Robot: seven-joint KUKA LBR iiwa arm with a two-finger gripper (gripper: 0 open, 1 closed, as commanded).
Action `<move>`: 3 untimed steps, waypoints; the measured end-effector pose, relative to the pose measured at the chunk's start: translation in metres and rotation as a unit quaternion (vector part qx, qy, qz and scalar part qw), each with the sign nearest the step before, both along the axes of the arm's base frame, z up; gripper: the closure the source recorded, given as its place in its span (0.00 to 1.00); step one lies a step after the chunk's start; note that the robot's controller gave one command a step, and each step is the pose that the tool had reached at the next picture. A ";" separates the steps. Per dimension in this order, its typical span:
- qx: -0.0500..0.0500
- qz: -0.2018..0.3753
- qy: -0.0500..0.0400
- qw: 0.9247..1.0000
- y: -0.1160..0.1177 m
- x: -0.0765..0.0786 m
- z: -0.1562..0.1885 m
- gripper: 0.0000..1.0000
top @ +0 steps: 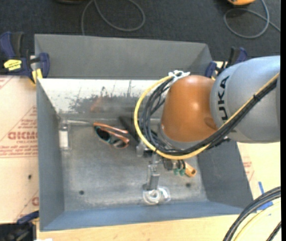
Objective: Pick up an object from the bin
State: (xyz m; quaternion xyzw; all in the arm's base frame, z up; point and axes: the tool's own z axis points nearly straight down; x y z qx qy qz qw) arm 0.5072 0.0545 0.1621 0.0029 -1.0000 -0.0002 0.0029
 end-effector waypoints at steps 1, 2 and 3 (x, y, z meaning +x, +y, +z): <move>0.000 -0.001 -0.004 1.000 0.000 0.002 0.004 0.00; 0.000 -0.070 -0.005 0.997 -0.012 0.048 -0.030 0.00; 0.000 -0.033 -0.004 0.999 -0.033 0.015 -0.039 0.00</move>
Offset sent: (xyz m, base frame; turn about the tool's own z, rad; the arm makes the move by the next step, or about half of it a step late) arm 0.1184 -0.0300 -0.0921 0.3641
